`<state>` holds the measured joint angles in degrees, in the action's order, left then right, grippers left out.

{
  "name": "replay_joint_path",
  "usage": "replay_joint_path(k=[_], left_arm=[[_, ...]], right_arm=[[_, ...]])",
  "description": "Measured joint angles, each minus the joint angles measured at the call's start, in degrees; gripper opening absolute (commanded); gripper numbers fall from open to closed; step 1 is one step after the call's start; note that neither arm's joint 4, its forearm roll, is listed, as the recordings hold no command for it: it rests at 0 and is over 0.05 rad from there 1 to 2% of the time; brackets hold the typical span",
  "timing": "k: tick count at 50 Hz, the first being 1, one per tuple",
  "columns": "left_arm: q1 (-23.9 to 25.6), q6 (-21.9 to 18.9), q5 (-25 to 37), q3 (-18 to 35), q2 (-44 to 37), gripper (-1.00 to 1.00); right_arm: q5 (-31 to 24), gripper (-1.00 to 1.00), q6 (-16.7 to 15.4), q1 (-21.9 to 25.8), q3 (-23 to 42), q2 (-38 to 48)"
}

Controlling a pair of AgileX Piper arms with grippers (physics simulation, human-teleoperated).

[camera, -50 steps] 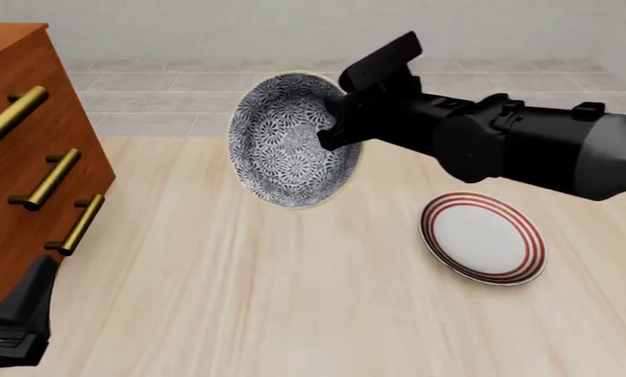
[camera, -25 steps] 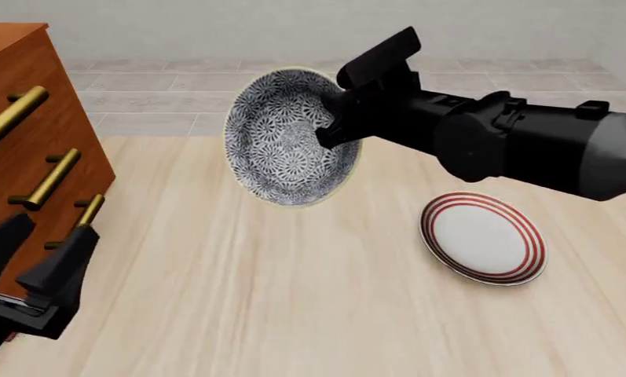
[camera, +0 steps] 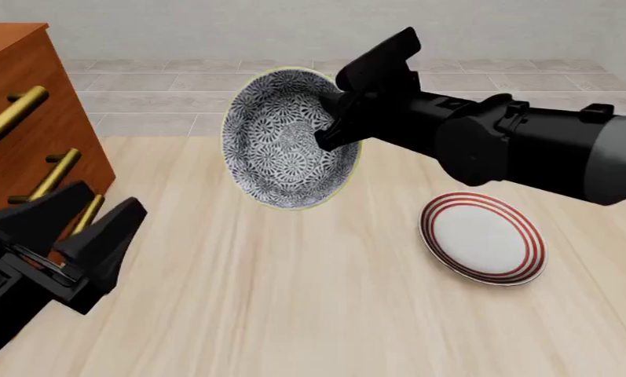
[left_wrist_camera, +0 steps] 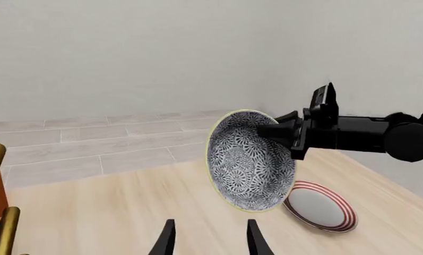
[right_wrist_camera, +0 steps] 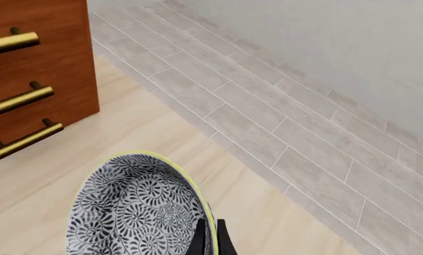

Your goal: Put the bowl on top of the cabinet.

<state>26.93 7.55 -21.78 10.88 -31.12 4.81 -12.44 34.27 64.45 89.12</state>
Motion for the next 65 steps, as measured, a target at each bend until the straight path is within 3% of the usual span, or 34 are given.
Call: replay_joint_path(k=[47, 65], left_arm=[[9.0, 6.6, -5.9, 8.5, -11.0, 1.0], [6.2, 6.5, -7.9, 9.0, -15.4, 1.0]], right_arm=[[0.3, -1.0, -1.9, 2.6, -1.2, -2.4], [0.5, -1.0, -1.7, 2.7, -1.6, -3.0]])
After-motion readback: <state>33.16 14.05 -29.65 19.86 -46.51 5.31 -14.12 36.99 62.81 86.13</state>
